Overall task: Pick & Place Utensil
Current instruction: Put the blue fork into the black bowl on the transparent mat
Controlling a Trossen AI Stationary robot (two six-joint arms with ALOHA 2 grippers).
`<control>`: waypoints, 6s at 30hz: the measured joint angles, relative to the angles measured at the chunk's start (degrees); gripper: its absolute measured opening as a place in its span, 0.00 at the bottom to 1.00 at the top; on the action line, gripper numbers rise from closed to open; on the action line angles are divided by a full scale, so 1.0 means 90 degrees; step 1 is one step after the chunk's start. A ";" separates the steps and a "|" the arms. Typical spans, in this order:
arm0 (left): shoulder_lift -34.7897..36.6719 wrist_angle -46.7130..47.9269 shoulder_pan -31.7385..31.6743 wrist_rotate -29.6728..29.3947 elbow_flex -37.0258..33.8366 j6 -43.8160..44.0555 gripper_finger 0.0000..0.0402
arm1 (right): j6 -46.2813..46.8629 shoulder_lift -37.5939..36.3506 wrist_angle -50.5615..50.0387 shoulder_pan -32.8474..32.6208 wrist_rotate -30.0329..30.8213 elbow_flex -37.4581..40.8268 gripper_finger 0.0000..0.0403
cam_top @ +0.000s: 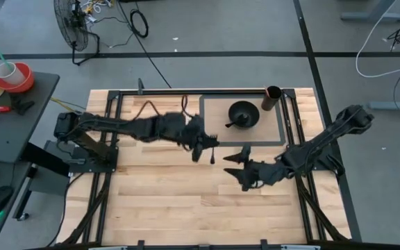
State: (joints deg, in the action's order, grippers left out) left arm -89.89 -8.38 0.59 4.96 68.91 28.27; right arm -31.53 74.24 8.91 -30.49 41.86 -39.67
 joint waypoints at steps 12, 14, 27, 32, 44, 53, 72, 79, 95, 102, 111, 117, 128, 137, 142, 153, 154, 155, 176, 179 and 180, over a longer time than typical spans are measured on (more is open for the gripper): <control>-0.0012 0.0449 -0.0886 0.1910 -0.0005 0.2630 0.01 | -0.7094 0.1737 0.3628 -0.0205 0.1000 -0.0030 0.55; -0.0020 0.0428 -0.0879 0.1940 -0.0001 0.2790 0.02 | -0.7808 0.2033 0.3910 -0.0095 0.0762 -0.0042 0.55; -0.0046 0.0452 -0.0598 0.1858 -0.0003 0.2957 0.03 | -0.9723 0.2948 0.5853 0.0240 -0.0332 -0.0140 0.48; -0.0046 0.0458 -0.0580 0.1796 -0.0003 0.2960 0.03 | -0.9727 0.2946 0.5408 0.0286 -0.0801 -0.0239 0.36; -0.0046 0.0470 -0.0563 0.1883 -0.0003 0.2920 0.04 | -0.9117 0.2943 0.5352 0.0298 -0.0552 -0.0261 0.06; -0.0048 0.0483 -0.0565 0.1734 -0.0003 0.2532 0.14 | -0.9114 0.2931 0.5404 0.0281 -0.0454 -0.0261 0.02; 0.0828 0.3585 -0.0539 0.0068 0.0000 0.1063 0.57 | -0.7324 0.2692 0.7432 0.0072 0.1273 0.0203 0.02; 0.0732 0.4437 0.0187 -0.1560 0.0000 0.1115 0.56 | -0.4715 0.1951 0.7699 0.0986 0.2175 0.0881 0.02; 0.0043 0.4378 0.1610 -0.3248 0.0000 0.1519 0.56 | 0.0143 0.0041 0.3395 0.2294 0.0735 0.1059 0.02; -0.0280 0.4180 0.2022 -0.3795 0.0000 0.1832 0.56 | -0.0350 -0.0156 0.4446 0.2548 0.0212 0.1927 0.02; -0.0560 0.3557 0.2184 -0.3815 0.0000 0.1786 0.56 | -0.0550 -0.0156 0.5365 0.3064 -0.0517 0.2607 0.02; -0.0561 0.3463 0.2185 -0.3814 0.0000 0.1814 0.56 | -0.0396 -0.0153 0.5136 0.3543 -0.0977 0.2610 0.02; -0.0561 0.3402 0.2427 -0.4184 0.0000 0.1795 0.56 | 0.0238 -0.0153 0.5415 0.4444 -0.2249 0.3064 0.02; -0.0570 0.3245 0.2490 -0.4281 0.0000 0.1861 0.56 | 0.0051 -0.0153 0.5757 0.4820 -0.2771 0.3214 0.02; -0.0672 0.3160 0.2532 -0.4460 0.0000 0.1962 0.56 | 0.0073 -0.0152 0.5676 0.4971 -0.3171 0.3214 0.02; -0.0884 0.3002 0.2530 -0.4434 -0.0003 0.1955 0.56 | 0.0102 -0.0076 0.5555 0.4995 -0.3373 0.3222 0.02; -0.0884 0.2972 0.2529 -0.4436 -0.0001 0.1957 0.56 | 0.0109 -0.0057 0.5557 0.4995 -0.3368 0.3226 0.02; -0.0882 0.2971 0.2529 -0.4435 0.0000 0.1957 0.56 | 0.0107 -0.0025 0.5602 0.4999 -0.3354 0.3226 0.02; -0.0935 0.2915 0.2534 -0.4422 0.0000 0.1949 0.56 | -0.0214 0.0461 0.6029 0.4997 -0.3084 0.3350 0.03; -0.0935 0.2896 0.2531 -0.4425 0.0000 0.1951 0.56 | -0.0155 0.0461 0.6012 0.4997 -0.3085 0.3350 0.02; -0.0935 0.2879 0.2531 -0.4425 0.0000 0.1953 0.56 | -0.0114 0.0461 0.6015 0.4997 -0.3090 0.3350 0.02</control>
State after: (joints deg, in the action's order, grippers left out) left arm -98.30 17.53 23.38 -34.86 68.90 45.84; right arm -32.55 78.39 63.05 14.48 14.06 -9.52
